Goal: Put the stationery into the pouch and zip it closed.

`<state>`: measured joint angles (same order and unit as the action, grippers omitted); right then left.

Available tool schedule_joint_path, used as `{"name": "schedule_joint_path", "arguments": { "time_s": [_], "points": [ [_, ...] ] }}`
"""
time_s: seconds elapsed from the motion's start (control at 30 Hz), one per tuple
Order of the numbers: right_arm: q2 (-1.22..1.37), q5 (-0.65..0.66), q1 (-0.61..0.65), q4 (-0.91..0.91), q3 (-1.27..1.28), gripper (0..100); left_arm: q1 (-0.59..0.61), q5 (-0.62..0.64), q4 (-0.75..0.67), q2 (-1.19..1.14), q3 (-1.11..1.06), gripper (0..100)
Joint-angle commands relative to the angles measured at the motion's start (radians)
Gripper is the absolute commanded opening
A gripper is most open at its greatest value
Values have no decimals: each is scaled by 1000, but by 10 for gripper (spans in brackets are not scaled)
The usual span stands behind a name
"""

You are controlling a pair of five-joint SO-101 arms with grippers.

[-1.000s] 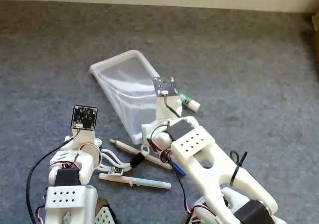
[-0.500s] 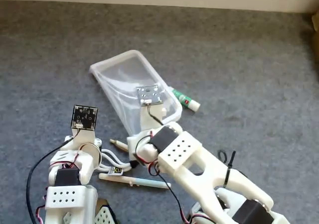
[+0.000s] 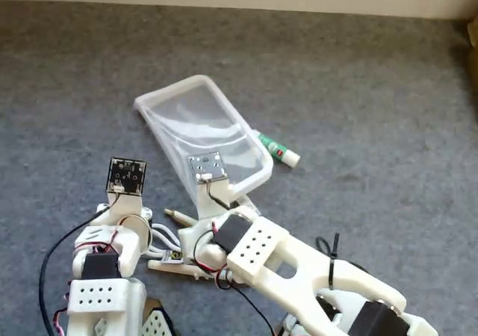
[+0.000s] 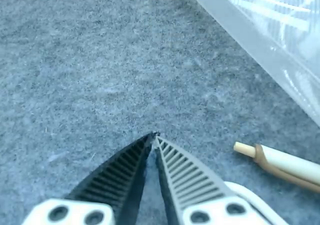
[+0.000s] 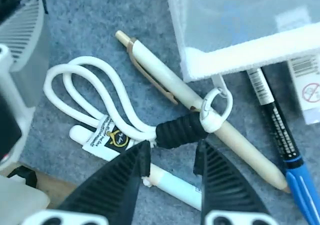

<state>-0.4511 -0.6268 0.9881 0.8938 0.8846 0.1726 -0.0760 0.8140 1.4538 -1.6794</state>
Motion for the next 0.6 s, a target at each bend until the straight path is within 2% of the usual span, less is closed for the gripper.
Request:
{"name": "schedule_joint_path", "arguments": {
  "time_s": [0.0, 0.17, 0.43, 0.57],
  "points": [
    [-2, -11, 12, -59, 4, 149, -8, 8, 5, 13, -25, 7],
    [25, -44, 7, -64, 5, 149, -8, 8, 5, 13, -25, 7],
    [266, -109, 5, -128, -33, 149, -8, 8, 5, 13, -25, 7],
    [272, -132, 4, -127, -56, 149, -8, 8, 5, 13, -25, 7]
  ]
}}
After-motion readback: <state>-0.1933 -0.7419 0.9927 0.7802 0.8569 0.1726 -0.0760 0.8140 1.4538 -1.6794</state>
